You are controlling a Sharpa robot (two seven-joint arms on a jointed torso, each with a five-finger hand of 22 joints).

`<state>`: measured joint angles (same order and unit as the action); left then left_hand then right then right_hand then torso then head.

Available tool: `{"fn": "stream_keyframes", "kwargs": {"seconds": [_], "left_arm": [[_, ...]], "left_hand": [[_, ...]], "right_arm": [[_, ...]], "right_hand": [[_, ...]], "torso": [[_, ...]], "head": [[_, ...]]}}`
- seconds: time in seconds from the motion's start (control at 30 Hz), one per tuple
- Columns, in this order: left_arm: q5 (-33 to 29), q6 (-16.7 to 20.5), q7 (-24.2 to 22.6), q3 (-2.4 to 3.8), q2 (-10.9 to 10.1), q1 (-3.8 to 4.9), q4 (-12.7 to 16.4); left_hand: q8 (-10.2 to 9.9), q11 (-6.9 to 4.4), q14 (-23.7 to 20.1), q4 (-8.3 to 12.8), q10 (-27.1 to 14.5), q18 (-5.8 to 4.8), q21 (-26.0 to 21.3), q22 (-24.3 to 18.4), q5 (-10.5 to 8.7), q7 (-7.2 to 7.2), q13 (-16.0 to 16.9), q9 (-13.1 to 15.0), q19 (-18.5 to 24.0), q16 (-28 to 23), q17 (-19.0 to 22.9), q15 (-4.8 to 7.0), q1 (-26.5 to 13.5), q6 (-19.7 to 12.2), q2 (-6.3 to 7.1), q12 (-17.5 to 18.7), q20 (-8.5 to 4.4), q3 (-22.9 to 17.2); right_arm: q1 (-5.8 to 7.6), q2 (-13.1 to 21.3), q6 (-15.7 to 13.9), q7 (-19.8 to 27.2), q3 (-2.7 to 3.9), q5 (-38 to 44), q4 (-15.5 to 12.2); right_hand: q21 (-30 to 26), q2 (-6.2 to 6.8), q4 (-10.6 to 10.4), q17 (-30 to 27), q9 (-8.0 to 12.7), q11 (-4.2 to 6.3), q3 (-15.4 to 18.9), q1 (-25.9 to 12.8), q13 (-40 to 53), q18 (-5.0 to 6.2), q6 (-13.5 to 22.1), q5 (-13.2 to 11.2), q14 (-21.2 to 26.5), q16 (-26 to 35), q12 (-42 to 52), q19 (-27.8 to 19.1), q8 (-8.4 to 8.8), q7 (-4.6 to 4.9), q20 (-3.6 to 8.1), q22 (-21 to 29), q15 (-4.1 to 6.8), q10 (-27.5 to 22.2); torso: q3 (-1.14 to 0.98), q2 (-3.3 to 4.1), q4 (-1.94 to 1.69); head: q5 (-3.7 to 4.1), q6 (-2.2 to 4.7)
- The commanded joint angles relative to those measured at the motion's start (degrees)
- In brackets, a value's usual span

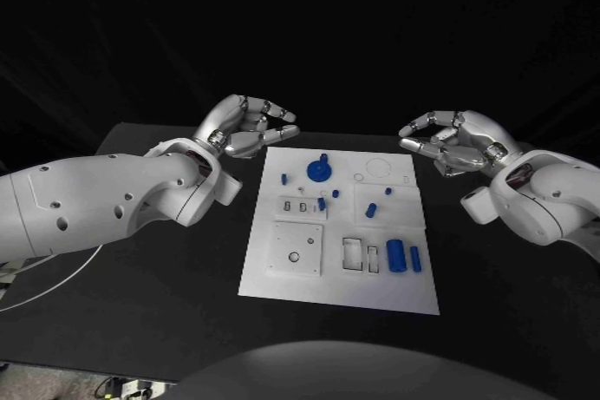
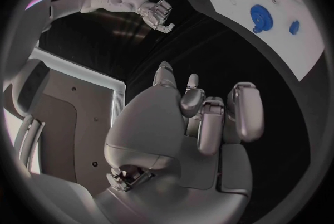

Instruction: Assemble the parts on the task board

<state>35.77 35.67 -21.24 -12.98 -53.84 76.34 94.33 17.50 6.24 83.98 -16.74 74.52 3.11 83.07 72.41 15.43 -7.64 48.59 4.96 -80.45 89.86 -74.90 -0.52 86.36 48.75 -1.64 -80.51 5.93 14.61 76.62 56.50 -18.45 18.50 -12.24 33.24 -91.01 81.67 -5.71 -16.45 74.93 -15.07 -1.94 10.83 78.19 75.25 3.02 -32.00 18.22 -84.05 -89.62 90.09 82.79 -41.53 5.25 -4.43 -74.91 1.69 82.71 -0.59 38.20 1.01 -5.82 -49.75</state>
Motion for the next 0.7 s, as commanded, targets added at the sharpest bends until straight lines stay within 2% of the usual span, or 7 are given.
{"fn": "stream_keyframes", "kwargs": {"seconds": [0.03, 0.13, 0.27, 0.4, 0.5, 0.6, 0.7], "left_arm": [[20.07, 2.77, 10.56, 0.07, 0.18, 0.44, 0.26], [29.00, -2.09, 14.38, 0.09, 0.32, 1.31, 0.12], [41.28, -8.92, 17.92, 0.13, 1.01, 3.13, -0.47], [54.36, -14.63, 19.25, 0.13, 2.15, 5.26, -1.34], [64.10, -17.93, 18.65, 0.14, 2.96, 6.59, -1.80], [72.81, -20.70, 17.24, 0.14, 4.01, 7.62, -2.23], [79.25, -22.32, 16.15, 0.14, 5.07, 8.10, -2.53]], "left_hand": [[0.77, -3.19, 6.02, -0.12, 15.48, -1.51, 4.21, 9.93, 0.05, 0.10, 41.41, 0.00, -4.67, 0.14, -15.10, 0.49, 0.61, 0.76, 2.30, -9.49, 0.16, -3.86], [1.55, -4.07, 6.02, -0.01, 15.48, -2.83, 6.55, 16.35, 0.15, 0.66, 41.41, -0.09, -8.67, 0.14, -15.10, 1.17, -0.15, 1.43, 6.32, -9.49, -0.12, -11.27], [1.83, -5.24, 6.02, 0.05, 15.48, -3.11, 6.93, 17.59, -0.90, 2.18, 41.41, -0.27, -9.55, 0.14, -15.10, 1.97, -1.87, 1.11, 10.30, -9.49, -0.88, -16.08], [2.19, -6.14, 6.02, -0.09, 15.48, -3.11, 6.93, 17.59, -2.90, 3.44, 41.41, -0.22, -9.55, 0.14, -15.10, 2.67, -2.54, 0.93, 11.98, -9.49, -1.48, -18.33], [2.45, -7.38, 6.02, -0.05, 15.48, -3.11, 6.93, 17.59, -3.62, 5.24, 41.41, -0.14, -9.55, 0.14, -15.10, 3.60, -1.88, 0.30, 13.40, -9.49, -2.54, -22.07], [2.87, -7.98, 6.02, 0.01, 15.48, -3.11, 6.93, 17.59, -1.09, 8.17, 41.41, 0.00, -9.55, 0.14, -15.10, 4.36, -0.83, 0.31, 14.15, -9.49, -3.12, -24.26], [2.97, -8.47, 6.02, 0.22, 15.48, -3.11, 6.93, 17.59, 3.88, 9.69, 41.41, -0.02, -9.55, 0.14, -15.10, 4.82, 0.89, -0.19, 14.91, -9.49, -3.67, -26.46]], "right_arm": [[0.07, 0.79, 3.55, -4.43, -0.09, -3.29, -1.01], [0.08, 1.42, 4.06, -5.09, -0.20, -3.46, -1.32], [0.05, 1.88, 4.65, -5.81, -0.33, -3.54, -1.49], [-0.03, 2.16, 5.33, -6.63, -0.45, -3.58, -1.69], [-0.10, 2.21, 5.78, -7.19, -0.51, -3.59, -1.80], [-0.18, 2.22, 6.14, -7.75, -0.57, -3.60, -1.85], [-0.27, 2.30, 6.59, -8.37, -0.62, -3.60, -1.94]], "right_hand": [[0.78, -0.55, 0.06, 15.02, -0.51, 1.30, 0.45, 1.08, 14.75, -0.86, 1.19, 0.80, -5.92, -0.36, -0.09, 0.72, -1.16, -0.04, 0.03, -12.28, 0.43, 7.29], [1.61, -0.72, 0.03, 15.07, -0.85, 1.32, 0.82, 1.32, 14.75, -1.08, 2.05, 1.11, -5.95, -0.38, -0.09, 1.38, -2.01, -0.05, 0.03, -12.56, 0.46, 7.29], [1.90, -0.74, 0.04, 15.07, -0.96, 1.34, 1.02, 1.46, 14.75, -1.15, 2.62, 1.21, -5.95, -0.38, -0.09, 1.60, -2.33, -0.07, 0.05, -12.65, 0.47, 7.29], [1.96, -0.72, 0.05, 15.07, -1.00, 1.34, 1.12, 1.52, 14.75, -1.16, 2.86, 1.23, -5.95, -0.38, -0.09, 1.64, -2.45, -0.08, 0.05, -12.67, 0.47, 7.29], [1.99, -0.72, 0.04, 15.07, -1.01, 1.34, 1.16, 1.52, 14.75, -1.16, 2.92, 1.22, -5.95, -0.38, -0.09, 1.66, -2.49, -0.07, 0.05, -12.68, 0.47, 7.29], [2.02, -0.71, 0.03, 15.07, -1.02, 1.34, 1.19, 1.51, 14.75, -1.17, 2.96, 1.21, -5.95, -0.38, -0.09, 1.68, -2.52, -0.06, 0.05, -12.69, 0.47, 7.29], [2.02, -0.72, 0.02, 15.07, -1.03, 1.34, 1.20, 1.51, 14.75, -1.17, 2.97, 1.22, -5.95, -0.38, -0.09, 1.68, -2.54, -0.06, 0.05, -12.68, 0.47, 7.29]], "torso": [[-0.54, -0.15, 0.42], [-0.71, -0.27, 0.56], [-0.72, -0.27, 0.57], [-0.72, -0.25, 0.59], [-0.61, -0.11, 0.65], [-0.64, -0.05, 0.89], [-0.72, -0.03, 0.98]], "head": [[-0.58, 0.53], [-0.83, 0.92], [-0.93, 1.80], [-0.99, 2.23], [-0.84, 2.04], [-0.84, 1.83], [-0.67, 1.29]]}}
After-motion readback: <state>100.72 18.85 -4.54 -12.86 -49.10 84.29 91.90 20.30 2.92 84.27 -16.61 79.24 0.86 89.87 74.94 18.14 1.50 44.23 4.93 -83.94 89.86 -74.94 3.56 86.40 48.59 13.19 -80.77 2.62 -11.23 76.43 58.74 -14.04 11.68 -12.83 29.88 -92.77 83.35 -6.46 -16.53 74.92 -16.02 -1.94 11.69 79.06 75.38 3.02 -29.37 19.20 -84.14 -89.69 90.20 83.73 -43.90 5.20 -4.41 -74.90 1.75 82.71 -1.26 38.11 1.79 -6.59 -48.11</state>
